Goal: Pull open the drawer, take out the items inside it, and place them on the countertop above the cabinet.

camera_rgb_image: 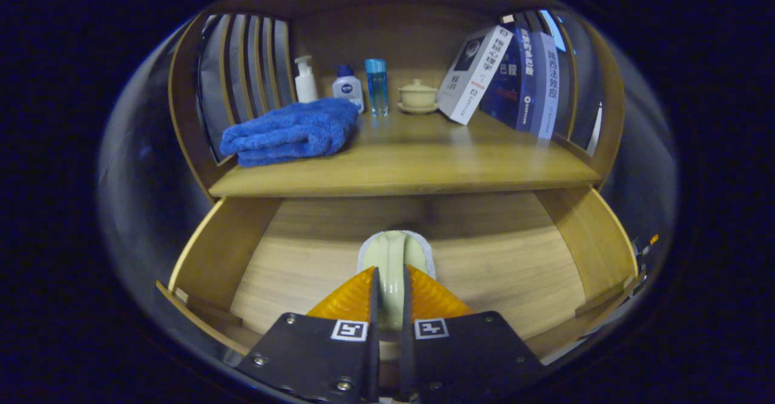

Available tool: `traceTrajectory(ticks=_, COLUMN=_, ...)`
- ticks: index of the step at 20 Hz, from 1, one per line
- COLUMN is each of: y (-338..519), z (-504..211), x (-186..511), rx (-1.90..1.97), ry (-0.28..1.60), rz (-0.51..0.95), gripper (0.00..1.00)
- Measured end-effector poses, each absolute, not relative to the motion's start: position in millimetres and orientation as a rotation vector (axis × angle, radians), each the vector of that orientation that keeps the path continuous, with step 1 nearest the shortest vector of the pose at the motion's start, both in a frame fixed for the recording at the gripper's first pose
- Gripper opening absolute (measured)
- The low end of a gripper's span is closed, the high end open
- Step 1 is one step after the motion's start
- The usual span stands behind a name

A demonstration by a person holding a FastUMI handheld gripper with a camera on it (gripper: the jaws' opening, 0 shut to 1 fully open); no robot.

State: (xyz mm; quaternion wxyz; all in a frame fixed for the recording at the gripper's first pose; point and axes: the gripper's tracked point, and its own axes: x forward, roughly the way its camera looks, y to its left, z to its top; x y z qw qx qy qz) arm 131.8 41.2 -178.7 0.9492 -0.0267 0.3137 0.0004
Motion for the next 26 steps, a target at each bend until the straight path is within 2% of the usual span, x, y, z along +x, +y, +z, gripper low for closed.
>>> traceTrajectory(ticks=6, y=38.2, z=-117.6, x=123.8, rx=-0.095, ry=0.531, rz=-0.021, gripper=0.14)
traceTrajectory(ticks=12, y=37.7, z=-75.9, x=155.6, rx=-0.06, ry=0.43, rz=-0.028, gripper=0.14)
traceTrajectory(ticks=26, y=35.2, z=-83.4, x=258.6, rx=-0.002, ry=0.39, rz=-0.02, gripper=0.14)
